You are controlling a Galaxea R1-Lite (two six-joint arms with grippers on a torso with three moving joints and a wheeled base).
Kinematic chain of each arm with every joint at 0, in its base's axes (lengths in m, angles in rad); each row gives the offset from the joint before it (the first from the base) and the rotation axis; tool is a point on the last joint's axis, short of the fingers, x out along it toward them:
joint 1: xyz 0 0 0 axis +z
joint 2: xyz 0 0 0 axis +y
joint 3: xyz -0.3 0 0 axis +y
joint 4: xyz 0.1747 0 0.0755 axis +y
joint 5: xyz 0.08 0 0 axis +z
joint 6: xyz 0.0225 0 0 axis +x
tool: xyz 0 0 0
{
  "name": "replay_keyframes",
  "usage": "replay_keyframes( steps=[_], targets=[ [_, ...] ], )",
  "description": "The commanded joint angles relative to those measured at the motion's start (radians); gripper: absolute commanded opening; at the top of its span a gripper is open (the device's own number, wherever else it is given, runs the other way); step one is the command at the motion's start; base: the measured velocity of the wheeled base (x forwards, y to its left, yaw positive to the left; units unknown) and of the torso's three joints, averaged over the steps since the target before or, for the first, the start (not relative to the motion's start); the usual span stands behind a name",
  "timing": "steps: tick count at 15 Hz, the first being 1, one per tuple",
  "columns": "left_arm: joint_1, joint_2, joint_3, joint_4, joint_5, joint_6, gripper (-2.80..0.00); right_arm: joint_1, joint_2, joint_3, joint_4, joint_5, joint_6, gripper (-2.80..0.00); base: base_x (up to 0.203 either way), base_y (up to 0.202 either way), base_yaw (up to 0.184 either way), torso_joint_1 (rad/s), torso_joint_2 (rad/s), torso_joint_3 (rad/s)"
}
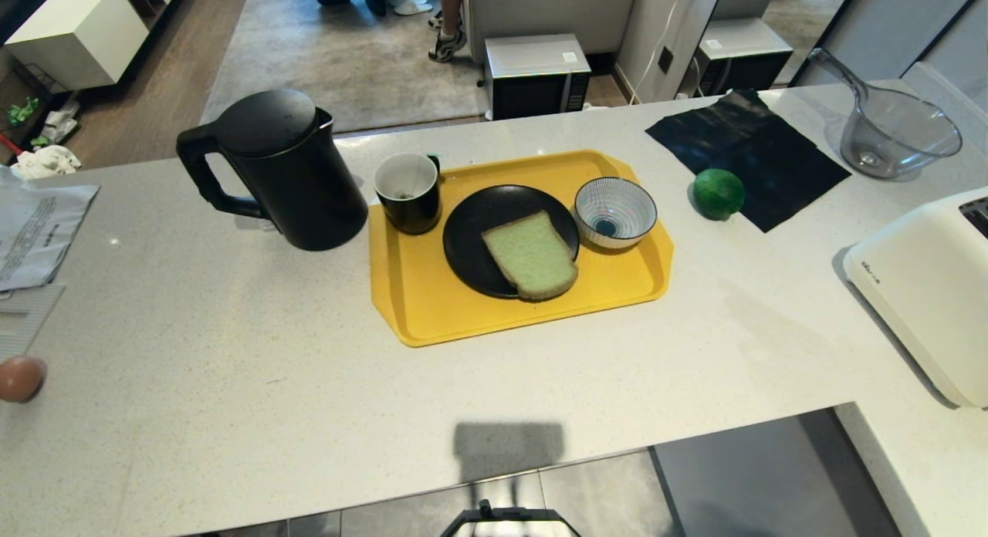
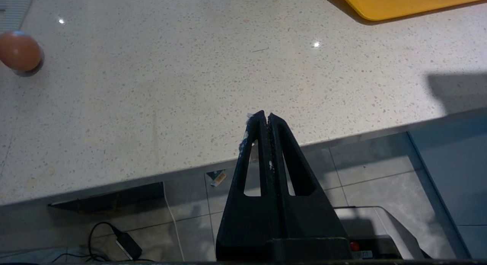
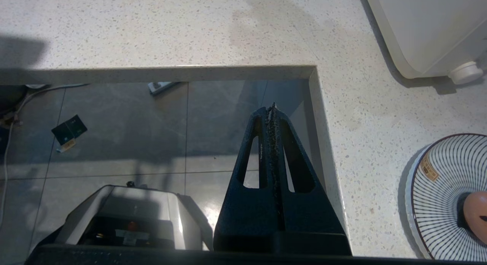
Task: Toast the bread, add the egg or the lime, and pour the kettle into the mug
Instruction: Pick up the egg
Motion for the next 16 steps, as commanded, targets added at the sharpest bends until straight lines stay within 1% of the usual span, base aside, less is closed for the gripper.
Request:
replay_keyframes(
  steps=[1,16],
  targets=[
    [0.000,-0.002,0.017,-0.001,0.000,0.000,-2.80,0.000,0.002,0.000,0.000,0.001,0.000,-2.80,0.000,0.000,0.000,0.000,0.00,0.000],
    [0.000,-0.002,0.017,-0.001,0.012,-0.002,-2.80,0.000,0.002,0.000,0.000,0.001,0.000,-2.80,0.000,0.000,0.000,0.000,0.00,0.000]
  ],
)
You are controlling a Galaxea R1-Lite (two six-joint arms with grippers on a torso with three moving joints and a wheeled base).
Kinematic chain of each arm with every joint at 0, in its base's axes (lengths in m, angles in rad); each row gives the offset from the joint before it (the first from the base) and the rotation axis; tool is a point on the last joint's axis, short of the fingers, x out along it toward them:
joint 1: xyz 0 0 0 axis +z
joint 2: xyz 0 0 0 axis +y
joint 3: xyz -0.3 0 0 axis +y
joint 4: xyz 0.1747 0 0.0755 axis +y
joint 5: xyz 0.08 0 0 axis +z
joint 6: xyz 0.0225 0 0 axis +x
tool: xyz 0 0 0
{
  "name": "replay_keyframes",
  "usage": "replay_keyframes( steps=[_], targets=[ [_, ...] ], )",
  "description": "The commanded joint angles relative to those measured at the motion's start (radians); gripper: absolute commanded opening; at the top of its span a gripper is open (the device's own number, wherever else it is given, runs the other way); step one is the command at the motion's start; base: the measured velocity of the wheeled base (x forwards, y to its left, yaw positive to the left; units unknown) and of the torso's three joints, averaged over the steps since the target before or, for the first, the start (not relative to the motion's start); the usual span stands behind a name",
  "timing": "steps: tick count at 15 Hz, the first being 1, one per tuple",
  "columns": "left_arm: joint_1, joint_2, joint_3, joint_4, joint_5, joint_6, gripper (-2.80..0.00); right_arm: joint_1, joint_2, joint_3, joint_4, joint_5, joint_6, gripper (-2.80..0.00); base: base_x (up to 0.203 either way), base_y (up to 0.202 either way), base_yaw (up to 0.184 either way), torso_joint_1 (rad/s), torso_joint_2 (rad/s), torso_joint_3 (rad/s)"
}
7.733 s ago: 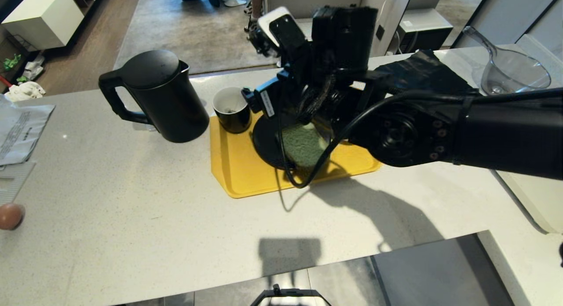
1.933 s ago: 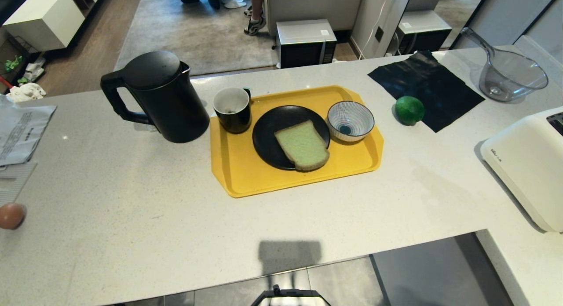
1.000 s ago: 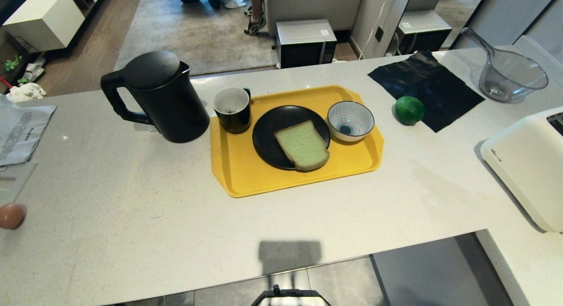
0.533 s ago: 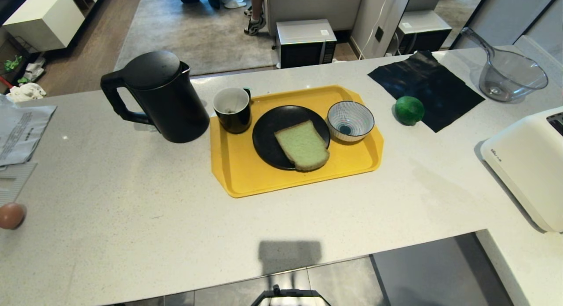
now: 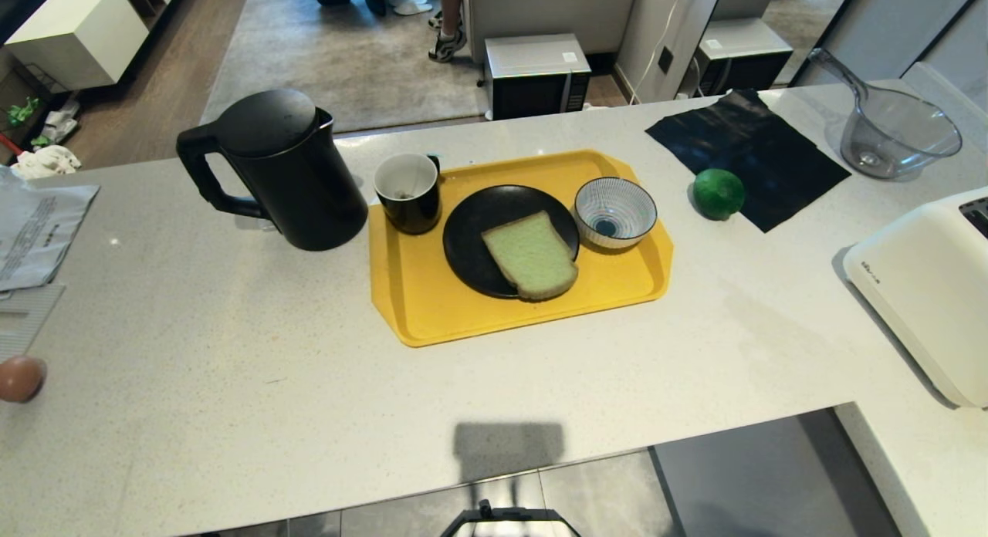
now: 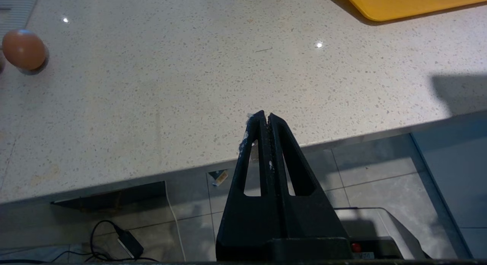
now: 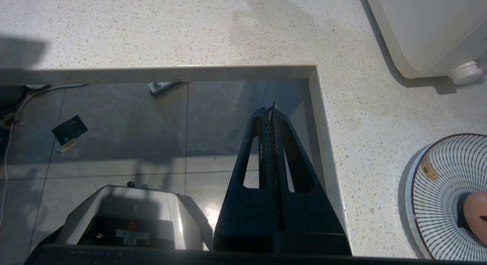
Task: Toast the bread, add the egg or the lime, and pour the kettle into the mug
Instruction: Pick up the egg
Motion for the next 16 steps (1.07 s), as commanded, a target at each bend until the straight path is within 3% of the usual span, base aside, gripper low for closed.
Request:
replay_keyframes(
  steps=[1,11,16],
  targets=[
    [0.000,-0.002,0.017,-0.001,0.000,0.000,-2.80,0.000,0.002,0.000,0.000,0.001,-0.001,-2.80,0.000,0.000,0.000,0.000,0.00,0.000],
    [0.000,-0.002,0.017,-0.001,0.000,0.000,-2.80,0.000,0.002,0.000,0.000,0.001,-0.002,-2.80,0.000,0.000,0.000,0.000,0.00,0.000],
    [0.000,-0.002,0.017,-0.001,0.000,0.000,-2.80,0.000,0.002,0.000,0.000,0.001,-0.002,-2.80,-0.001,0.007,-0.143,0.000,0.00,0.005]
  ],
)
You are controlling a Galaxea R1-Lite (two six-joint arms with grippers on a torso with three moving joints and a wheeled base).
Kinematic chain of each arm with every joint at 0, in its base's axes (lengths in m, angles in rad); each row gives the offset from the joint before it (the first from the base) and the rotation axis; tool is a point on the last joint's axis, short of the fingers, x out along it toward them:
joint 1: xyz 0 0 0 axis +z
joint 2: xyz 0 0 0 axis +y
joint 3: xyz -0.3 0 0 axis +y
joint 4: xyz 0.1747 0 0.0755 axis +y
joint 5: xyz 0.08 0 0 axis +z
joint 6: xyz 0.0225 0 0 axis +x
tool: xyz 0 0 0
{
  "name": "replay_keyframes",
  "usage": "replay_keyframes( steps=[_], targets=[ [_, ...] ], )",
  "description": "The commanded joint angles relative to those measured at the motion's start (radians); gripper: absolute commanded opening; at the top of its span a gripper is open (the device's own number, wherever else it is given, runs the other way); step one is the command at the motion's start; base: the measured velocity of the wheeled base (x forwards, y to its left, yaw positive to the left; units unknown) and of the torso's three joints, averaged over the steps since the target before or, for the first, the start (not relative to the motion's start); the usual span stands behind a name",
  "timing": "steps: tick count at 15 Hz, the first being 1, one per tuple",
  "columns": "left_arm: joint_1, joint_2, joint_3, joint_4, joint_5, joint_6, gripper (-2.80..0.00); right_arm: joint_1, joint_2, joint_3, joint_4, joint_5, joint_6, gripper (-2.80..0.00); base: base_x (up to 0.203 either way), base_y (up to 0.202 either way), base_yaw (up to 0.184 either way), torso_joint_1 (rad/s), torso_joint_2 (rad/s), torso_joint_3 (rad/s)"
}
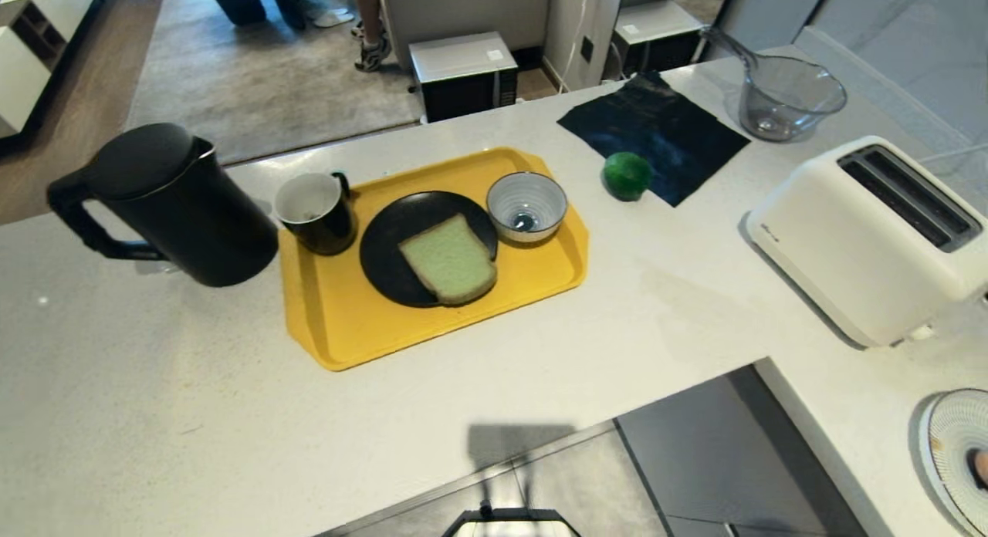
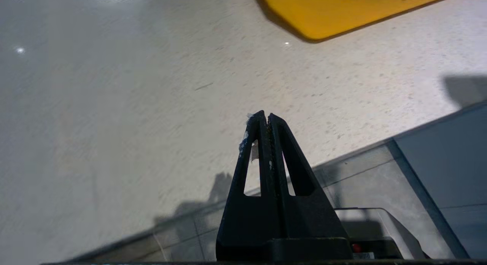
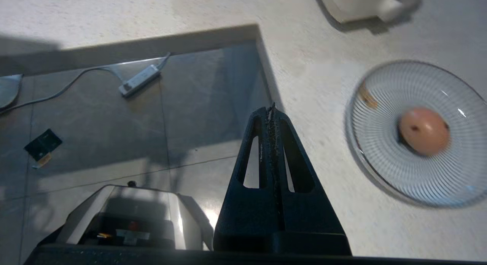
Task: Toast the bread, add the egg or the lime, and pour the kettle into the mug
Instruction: Pick up the egg
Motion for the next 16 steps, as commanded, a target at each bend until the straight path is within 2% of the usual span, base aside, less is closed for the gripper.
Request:
replay_keyframes(
  steps=[1,11,16],
  targets=[
    [0.001,-0.002,0.017,-0.001,0.000,0.000,-2.80,0.001,0.002,0.000,0.000,0.000,-0.001,-2.80,-0.003,0.010,-0.171,0.002,0.01,0.002],
    [0.001,-0.002,0.017,-0.001,0.000,0.002,-2.80,0.001,0.002,0.000,0.000,0.000,-0.001,-2.80,0.002,0.008,-0.170,0.002,0.00,0.001],
    [0.001,-0.002,0.017,-0.001,0.000,0.002,-2.80,0.001,0.002,0.000,0.000,0.000,-0.001,-2.80,0.000,0.001,-0.036,0.001,0.00,0.002]
  ],
)
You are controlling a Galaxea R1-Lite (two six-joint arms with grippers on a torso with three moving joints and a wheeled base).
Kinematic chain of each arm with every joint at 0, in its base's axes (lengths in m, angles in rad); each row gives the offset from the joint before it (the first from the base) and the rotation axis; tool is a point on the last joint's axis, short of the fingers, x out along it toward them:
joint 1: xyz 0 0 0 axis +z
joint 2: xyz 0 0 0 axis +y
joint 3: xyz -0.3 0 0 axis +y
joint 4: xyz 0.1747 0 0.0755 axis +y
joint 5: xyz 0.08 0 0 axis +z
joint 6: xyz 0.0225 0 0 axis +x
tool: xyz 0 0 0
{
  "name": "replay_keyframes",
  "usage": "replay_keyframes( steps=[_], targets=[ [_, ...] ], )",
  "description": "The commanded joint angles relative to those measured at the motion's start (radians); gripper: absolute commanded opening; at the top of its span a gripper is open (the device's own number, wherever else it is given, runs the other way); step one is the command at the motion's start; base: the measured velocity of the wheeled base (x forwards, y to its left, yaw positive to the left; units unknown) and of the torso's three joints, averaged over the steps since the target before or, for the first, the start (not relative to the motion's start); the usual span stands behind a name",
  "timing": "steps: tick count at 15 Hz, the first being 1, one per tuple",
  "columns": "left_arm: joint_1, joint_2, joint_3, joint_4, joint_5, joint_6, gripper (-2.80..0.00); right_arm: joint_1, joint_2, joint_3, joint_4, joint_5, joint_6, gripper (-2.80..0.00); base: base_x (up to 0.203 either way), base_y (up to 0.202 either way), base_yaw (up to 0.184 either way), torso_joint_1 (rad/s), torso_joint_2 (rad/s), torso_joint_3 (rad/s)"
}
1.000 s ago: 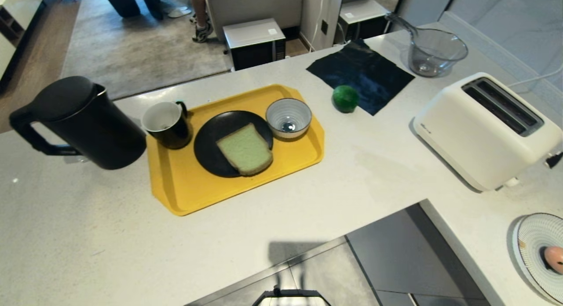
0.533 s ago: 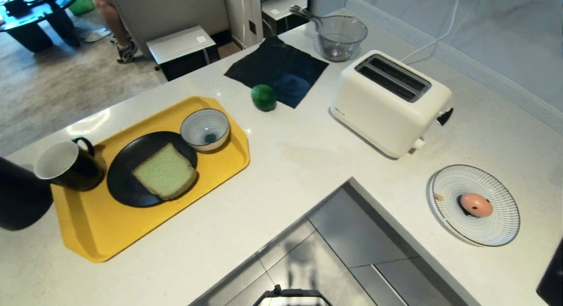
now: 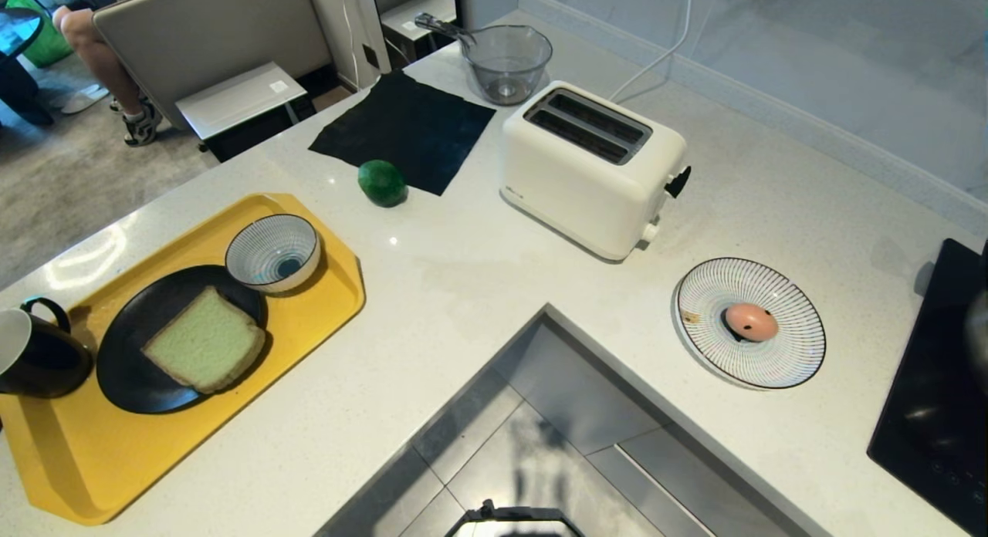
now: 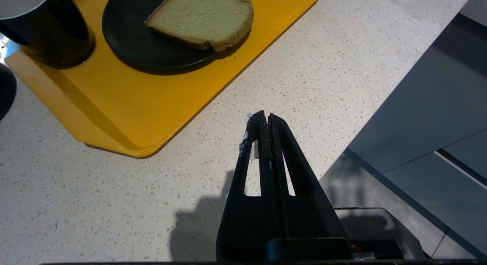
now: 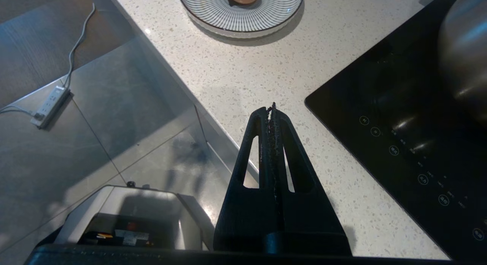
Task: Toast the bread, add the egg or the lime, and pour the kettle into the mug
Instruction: Pick up the egg
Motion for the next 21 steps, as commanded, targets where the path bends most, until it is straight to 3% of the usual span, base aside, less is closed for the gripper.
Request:
replay_keyframes(
  steps=[1,21],
  targets=[
    [0.001,-0.002,0.017,-0.001,0.000,0.000,-2.80,0.001,0.002,0.000,0.000,0.000,0.000,-2.80,0.000,0.000,0.000,0.000,0.00,0.000],
    [0.000,-0.002,0.017,-0.001,0.000,-0.003,-2.80,0.001,0.000,-0.012,0.020,0.000,-0.044,-2.80,0.000,0.000,0.000,0.000,0.00,0.000]
  ],
)
